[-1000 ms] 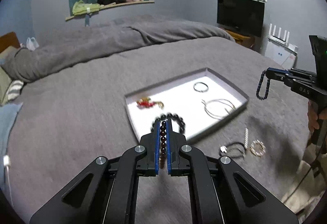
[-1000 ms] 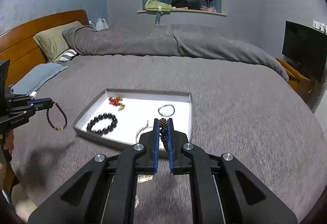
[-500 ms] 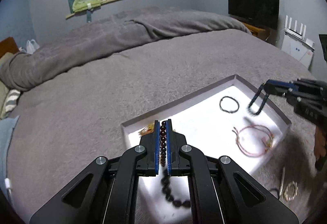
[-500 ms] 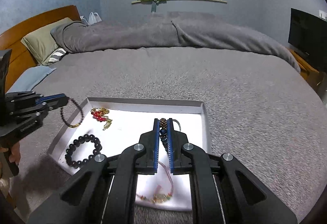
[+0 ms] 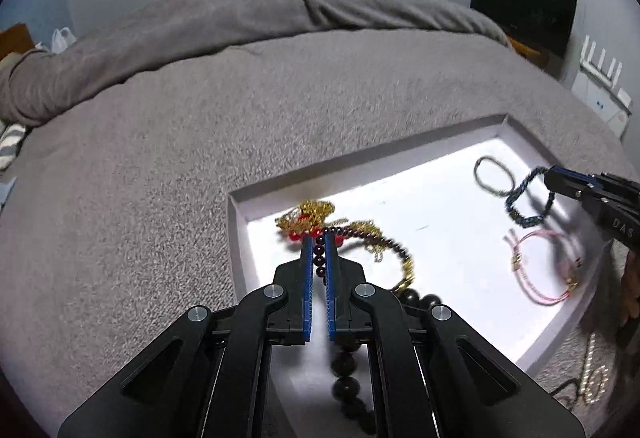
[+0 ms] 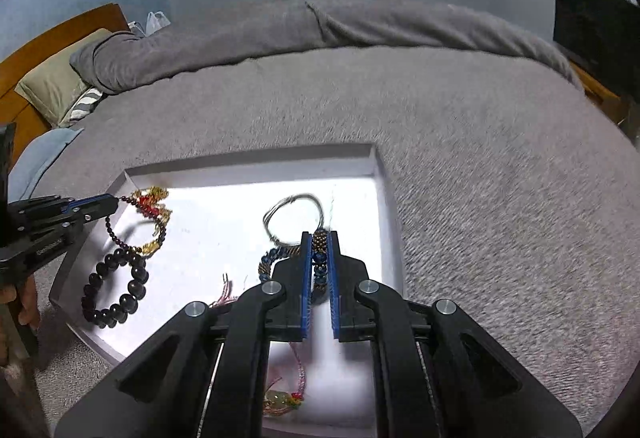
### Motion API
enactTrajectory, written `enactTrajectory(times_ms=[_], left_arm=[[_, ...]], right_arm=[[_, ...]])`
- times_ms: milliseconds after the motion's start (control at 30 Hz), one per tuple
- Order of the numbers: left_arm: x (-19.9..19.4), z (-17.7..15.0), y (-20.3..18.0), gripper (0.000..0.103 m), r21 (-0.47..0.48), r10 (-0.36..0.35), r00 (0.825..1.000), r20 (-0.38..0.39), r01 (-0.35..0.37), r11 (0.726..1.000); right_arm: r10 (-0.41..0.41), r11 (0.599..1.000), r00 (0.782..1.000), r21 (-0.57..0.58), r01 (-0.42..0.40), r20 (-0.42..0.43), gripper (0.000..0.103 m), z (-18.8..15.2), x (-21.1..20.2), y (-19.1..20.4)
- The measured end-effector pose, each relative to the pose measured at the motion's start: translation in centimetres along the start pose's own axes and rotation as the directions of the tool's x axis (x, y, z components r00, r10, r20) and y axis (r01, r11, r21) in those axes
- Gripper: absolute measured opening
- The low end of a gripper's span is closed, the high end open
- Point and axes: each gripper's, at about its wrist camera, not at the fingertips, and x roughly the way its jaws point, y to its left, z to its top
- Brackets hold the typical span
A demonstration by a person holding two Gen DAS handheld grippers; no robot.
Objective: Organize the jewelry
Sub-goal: 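Carry both bracelets into the tray and lower them with both tools, then open both tools and pull back from the tray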
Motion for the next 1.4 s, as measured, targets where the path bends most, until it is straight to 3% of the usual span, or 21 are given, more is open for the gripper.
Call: enactTrajectory(times_ms=[400, 533, 633, 767, 900, 1100, 1267, 1333, 1400], left_arm=[[2.4, -0.1, -0.5, 0.006, 0.029, 0.038, 0.998, -0.047, -0.037, 0.999], [1.7, 0.0, -0.5, 0.015, 0.022, 0.024, 0.999, -0.025, -0.023, 0.999], [0.2, -0.2, -0.8, 0.028, 0.031, 0.040, 0.999, 0.024, -0.041, 0.999], [-1.4, -0.3, -1.2, 0.029, 0.047, 0.042, 0.998, 0.052, -0.044, 0.998], [-3.2, -0.7, -1.3, 0.052, 0.045, 0.046, 0.996, 0.080, -0.050, 0.998], [-4.8, -1.5, -0.9, 0.062, 0.028, 0.051, 0.994, 0.093, -0.054, 0.998], [-6.2, -2.3, -1.6, 0.063, 0.032, 0.060, 0.993, 0.102, -0.063, 0.998], [-6.9, -2.6, -1.9, 0.076, 0.031, 0.072, 0.991, 0.116, -0.076, 0.997], [-7.6, -2.9, -2.0, 0.077, 0.020, 0.061, 0.990, 0.130, -0.064, 0.998]], right_arm=[[0.032, 0.999, 0.999, -0.009, -0.033, -0.012, 0.007, -0.2, 0.5, 0.8], [0.038, 0.999, 0.999, 0.006, -0.038, 0.001, 0.009, -0.2, -0.1, 0.4], [0.032, 0.999, 0.999, 0.005, -0.032, 0.028, 0.026, -0.2, -0.9, 0.3], [0.021, 1.000, 0.998, 0.010, -0.022, 0.058, 0.027, -0.1, -2.4, 0.0], [0.016, 1.000, 0.996, 0.026, -0.018, 0.085, 0.037, -0.2, -4.1, -0.4], [-0.011, 1.000, 0.992, 0.022, 0.008, 0.126, 0.048, -0.7, -7.0, -0.6], [-0.027, 1.000, 0.988, 0.020, 0.024, 0.154, 0.061, -1.6, -9.3, -0.5], [-0.025, 1.000, 0.987, 0.020, 0.022, 0.160, 0.065, -2.0, -10.1, -0.5], [-0.021, 1.000, 0.986, 0.018, 0.018, 0.166, 0.070, -2.3, -10.8, -0.3]])
